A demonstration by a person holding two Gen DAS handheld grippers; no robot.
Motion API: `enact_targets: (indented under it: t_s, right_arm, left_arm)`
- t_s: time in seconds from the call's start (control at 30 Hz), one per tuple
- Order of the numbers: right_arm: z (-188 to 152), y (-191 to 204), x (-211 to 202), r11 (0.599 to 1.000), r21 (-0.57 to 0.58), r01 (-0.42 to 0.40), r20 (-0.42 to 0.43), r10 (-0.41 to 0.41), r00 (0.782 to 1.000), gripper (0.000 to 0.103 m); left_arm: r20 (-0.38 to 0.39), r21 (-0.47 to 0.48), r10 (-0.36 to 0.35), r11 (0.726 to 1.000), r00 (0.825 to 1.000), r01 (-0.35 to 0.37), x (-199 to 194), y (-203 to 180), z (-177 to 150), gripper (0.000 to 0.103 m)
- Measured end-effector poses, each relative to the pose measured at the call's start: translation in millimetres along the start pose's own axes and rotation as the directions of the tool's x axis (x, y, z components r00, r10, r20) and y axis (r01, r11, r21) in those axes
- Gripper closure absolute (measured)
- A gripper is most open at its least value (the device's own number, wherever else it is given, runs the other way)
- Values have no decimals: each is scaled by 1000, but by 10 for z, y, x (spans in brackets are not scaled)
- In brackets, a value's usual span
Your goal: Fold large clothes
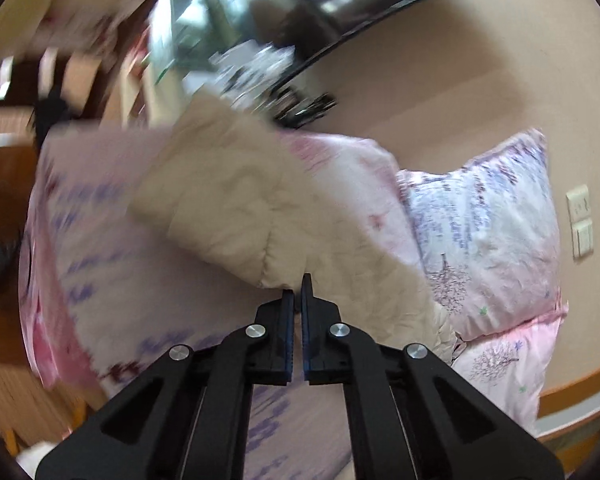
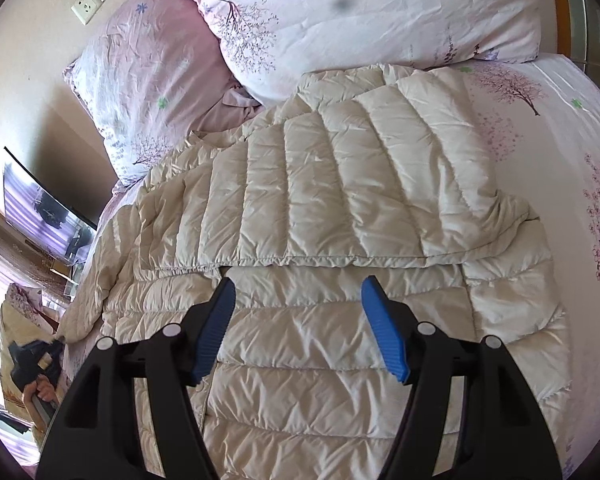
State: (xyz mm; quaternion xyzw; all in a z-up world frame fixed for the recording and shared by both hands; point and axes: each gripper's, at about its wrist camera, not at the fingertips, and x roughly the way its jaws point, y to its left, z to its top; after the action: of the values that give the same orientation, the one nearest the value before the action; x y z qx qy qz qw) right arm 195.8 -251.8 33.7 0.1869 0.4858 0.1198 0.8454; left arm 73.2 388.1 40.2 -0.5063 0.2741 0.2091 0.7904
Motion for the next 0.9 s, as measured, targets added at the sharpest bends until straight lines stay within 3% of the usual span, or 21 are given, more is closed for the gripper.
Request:
enact_targets:
  t_s: [0.17,0.33,0.5,0.67,0.83,0.9]
  right_arm:
    - [12,-55,-75,1000,-4,7,24,-6,1000,35]
    - [6,-148,-145,1000,12,13,40,-14,999,35]
    - [7,-260,-193,999,33,25,50,-26,998,34]
    - [23,-307,-207,999,40,33,54,-35,998,34]
    - [87,-267,-179,999,24,38,54,-39,998,34]
    - [133,-246,-149,999,24,36,51,-37,998,34]
  left_arm:
    - [54,226,-67,973,996,53,-84,-817,77,102]
    - [22,443,-185,883,982,156,-81,-1764,-187,102]
    - [-105,591,-256,761,961,267,62,-2436,-737,102]
    - [-239,666,-275,652,931,363,210,-2837,-1326,102]
    - [-402,712,-200,546,894,442,529,-2966,-2114,102]
    - [-455,717,-150,523,878,461,697,-2913,-2423,102]
